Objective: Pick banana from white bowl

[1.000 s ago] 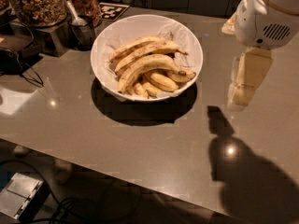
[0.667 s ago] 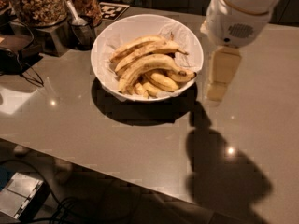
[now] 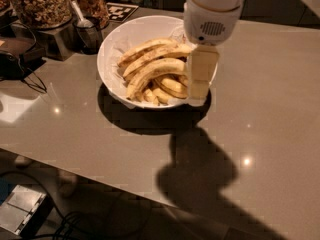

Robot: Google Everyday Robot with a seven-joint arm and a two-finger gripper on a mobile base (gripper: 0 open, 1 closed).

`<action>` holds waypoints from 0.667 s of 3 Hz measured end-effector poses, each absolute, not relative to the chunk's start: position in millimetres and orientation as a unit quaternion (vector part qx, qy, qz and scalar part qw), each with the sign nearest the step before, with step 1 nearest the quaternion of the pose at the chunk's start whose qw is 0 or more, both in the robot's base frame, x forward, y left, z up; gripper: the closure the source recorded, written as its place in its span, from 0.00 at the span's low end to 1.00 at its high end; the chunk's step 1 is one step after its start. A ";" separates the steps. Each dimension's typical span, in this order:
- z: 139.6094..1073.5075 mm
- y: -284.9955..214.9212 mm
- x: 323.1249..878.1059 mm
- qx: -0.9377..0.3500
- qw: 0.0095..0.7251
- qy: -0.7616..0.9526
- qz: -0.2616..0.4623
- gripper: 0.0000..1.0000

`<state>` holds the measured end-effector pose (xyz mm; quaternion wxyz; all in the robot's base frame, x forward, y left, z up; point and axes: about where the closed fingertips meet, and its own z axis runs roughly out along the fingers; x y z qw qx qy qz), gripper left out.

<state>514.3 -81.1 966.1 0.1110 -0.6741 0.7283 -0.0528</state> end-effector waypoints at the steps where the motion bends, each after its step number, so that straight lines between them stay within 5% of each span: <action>1: 962.4 -70.7 526.9 -0.674 0.104 0.730 -0.048 0.01; 2: 962.6 -62.7 541.4 -0.673 0.104 0.731 -0.045 0.10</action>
Offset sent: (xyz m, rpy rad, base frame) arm 0.0295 0.0164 -0.0040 -0.0310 0.0883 -0.0158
